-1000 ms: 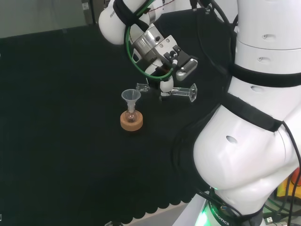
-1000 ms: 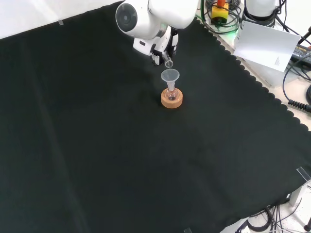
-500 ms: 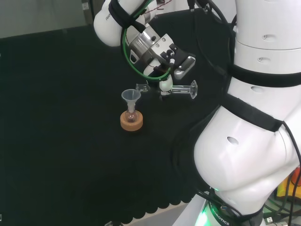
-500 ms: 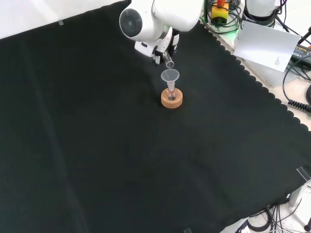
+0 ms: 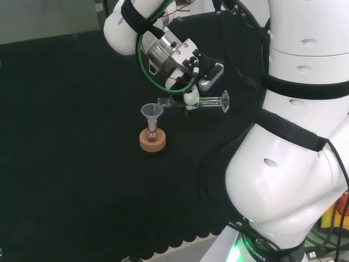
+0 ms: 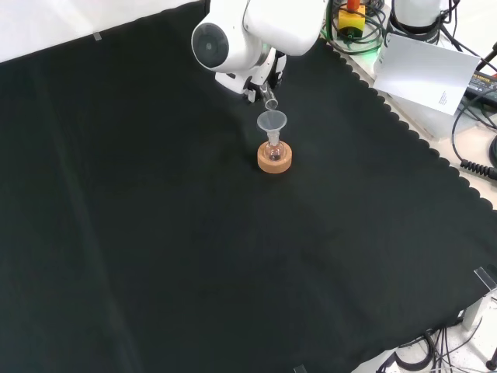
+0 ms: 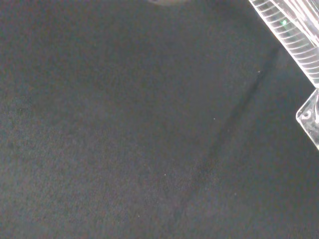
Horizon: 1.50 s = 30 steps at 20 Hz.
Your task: Pour the water from the graduated cylinder into the round-bottom flask.
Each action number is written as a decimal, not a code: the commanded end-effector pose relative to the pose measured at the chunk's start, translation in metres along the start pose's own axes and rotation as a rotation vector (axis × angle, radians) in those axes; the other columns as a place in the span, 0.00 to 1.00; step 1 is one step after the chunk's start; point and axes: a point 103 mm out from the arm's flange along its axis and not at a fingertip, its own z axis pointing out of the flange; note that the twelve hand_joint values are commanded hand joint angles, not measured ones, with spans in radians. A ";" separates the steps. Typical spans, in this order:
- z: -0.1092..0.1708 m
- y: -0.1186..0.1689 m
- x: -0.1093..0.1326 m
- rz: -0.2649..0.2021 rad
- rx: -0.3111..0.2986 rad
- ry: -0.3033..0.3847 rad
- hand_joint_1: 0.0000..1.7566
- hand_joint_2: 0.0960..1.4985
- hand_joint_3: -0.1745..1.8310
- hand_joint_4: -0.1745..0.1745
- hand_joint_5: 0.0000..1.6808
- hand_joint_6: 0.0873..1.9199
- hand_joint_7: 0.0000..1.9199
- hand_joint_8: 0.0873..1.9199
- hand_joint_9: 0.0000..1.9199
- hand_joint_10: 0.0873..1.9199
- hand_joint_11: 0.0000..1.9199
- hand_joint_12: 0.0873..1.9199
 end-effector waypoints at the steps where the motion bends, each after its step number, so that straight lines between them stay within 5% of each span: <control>1: -0.004 -0.001 0.003 0.015 0.022 -0.016 0.65 0.75 0.09 0.00 0.55 0.55 0.61 0.19 0.71 0.00 0.64 0.37; 30: -0.017 -0.008 0.006 0.087 0.103 -0.089 0.65 0.75 0.09 0.00 0.55 0.55 0.61 0.18 0.71 0.00 0.64 0.37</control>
